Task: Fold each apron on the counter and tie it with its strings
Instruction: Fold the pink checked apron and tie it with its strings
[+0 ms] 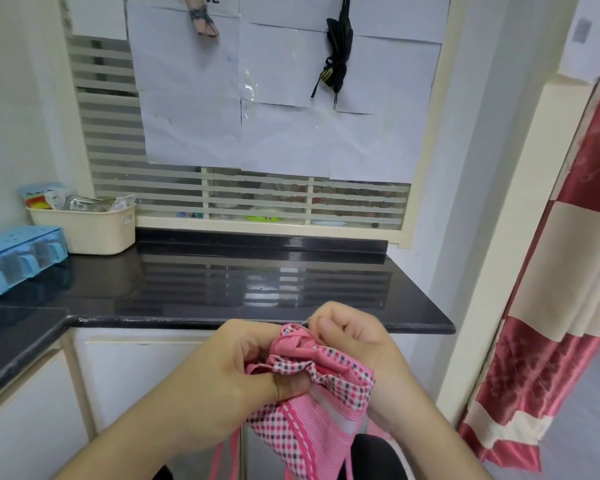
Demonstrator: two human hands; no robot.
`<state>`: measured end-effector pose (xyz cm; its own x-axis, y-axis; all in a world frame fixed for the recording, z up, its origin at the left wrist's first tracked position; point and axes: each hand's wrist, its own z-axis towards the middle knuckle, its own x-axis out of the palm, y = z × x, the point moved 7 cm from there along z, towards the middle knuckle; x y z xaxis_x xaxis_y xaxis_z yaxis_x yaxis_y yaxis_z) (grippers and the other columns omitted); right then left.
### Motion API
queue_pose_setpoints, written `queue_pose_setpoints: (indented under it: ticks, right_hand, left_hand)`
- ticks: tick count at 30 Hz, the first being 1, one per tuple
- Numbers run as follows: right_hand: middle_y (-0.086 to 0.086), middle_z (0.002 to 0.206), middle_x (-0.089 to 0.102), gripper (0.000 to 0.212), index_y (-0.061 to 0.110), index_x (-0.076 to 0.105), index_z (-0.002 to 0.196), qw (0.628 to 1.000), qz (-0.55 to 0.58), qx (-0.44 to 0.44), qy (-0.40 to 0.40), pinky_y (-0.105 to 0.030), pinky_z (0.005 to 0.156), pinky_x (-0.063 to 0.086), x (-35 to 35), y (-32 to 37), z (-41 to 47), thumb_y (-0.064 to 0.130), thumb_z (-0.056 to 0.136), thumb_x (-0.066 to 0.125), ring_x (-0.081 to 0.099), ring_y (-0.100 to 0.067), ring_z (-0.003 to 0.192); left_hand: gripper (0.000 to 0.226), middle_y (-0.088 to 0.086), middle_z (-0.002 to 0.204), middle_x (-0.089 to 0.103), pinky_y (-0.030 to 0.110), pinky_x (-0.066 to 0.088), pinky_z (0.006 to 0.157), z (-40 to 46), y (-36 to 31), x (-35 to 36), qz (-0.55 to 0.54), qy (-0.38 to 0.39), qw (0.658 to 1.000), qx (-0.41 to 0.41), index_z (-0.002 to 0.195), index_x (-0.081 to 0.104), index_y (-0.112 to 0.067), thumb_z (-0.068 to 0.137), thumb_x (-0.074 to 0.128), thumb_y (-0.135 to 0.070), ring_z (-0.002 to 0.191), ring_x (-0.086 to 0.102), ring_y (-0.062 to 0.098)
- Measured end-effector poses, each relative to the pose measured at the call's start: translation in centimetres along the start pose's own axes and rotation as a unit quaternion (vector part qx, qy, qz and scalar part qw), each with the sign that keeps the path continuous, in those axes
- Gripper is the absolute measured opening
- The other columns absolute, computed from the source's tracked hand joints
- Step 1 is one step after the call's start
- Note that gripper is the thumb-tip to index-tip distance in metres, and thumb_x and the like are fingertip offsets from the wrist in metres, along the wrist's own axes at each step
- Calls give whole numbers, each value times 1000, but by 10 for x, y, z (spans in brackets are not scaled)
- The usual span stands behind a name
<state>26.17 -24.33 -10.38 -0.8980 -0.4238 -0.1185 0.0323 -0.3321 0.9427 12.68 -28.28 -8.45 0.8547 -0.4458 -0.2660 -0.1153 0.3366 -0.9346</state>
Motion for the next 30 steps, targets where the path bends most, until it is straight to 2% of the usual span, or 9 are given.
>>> queue_pose_setpoints:
  ticks: [2,4,6,9,14,20,23,26,30]
  right_hand:
    - [-13,61,40,37,10,66,75,998,1,16,-54,-35,54,28,-26,9,0,38,99,60,36,-20,54]
    - [-8,54,25,46,3,68,75,1000,3,19,-4,-30,49,15,-24,10,-1,43,97,62,20,-17,48]
    - [-5,52,21,48,-2,66,74,1000,10,19,20,-25,47,15,-27,29,-1,42,95,67,15,-16,47]
    - [-6,48,28,38,8,66,69,998,-64,-10,16,-27,49,18,-29,57,-4,34,97,62,17,-18,47]
    - [-6,47,34,39,15,68,69,989,-131,-36,-55,-27,49,21,-28,69,-4,42,95,59,22,-19,47]
    - [-10,48,35,32,14,71,72,994,-86,-33,-63,-28,49,20,-29,65,-6,36,93,61,20,-20,48]
    - [-11,48,35,28,12,73,75,994,-83,-44,-62,-28,49,20,-28,67,-9,32,92,63,20,-22,48]
    - [-10,48,35,26,13,74,76,993,-80,-41,-77,-29,50,19,-27,69,-11,30,91,62,21,-21,50]
    - [-8,48,31,23,17,73,72,995,-43,-45,-82,-36,51,14,-17,73,-22,26,90,61,17,-26,51]
  left_hand:
    - [22,8,108,80,32,60,86,-1,2,1,14,-2,1000,-23,109,82,-20,95,72,-7,103,76,25]
    - [23,3,102,81,25,58,80,-1,2,1,33,-11,998,-44,103,83,-25,95,71,-8,98,78,20]
    - [24,-1,99,81,25,58,78,-2,4,0,59,-26,996,-59,100,82,-30,96,71,-9,95,78,16]
    - [24,-6,97,81,31,61,80,0,8,-3,105,-65,990,-69,98,83,-31,97,72,-10,94,77,13]
    - [24,-9,95,81,30,62,84,0,5,-3,114,-102,986,-70,97,83,-29,98,70,-9,92,77,9]
    - [21,-5,94,82,26,63,78,-1,6,-11,64,-154,984,-64,100,83,-25,96,71,-9,90,78,12]
    - [25,-3,92,82,20,59,71,-3,5,-12,23,-167,984,-63,94,85,-30,95,71,-9,87,79,12]
    - [30,-4,94,82,25,62,75,-3,6,-15,22,-183,982,-50,95,84,-37,96,70,-11,89,79,14]
    - [26,-3,92,82,19,59,70,-7,0,-20,16,-255,967,9,99,84,-25,95,70,-4,87,79,13]
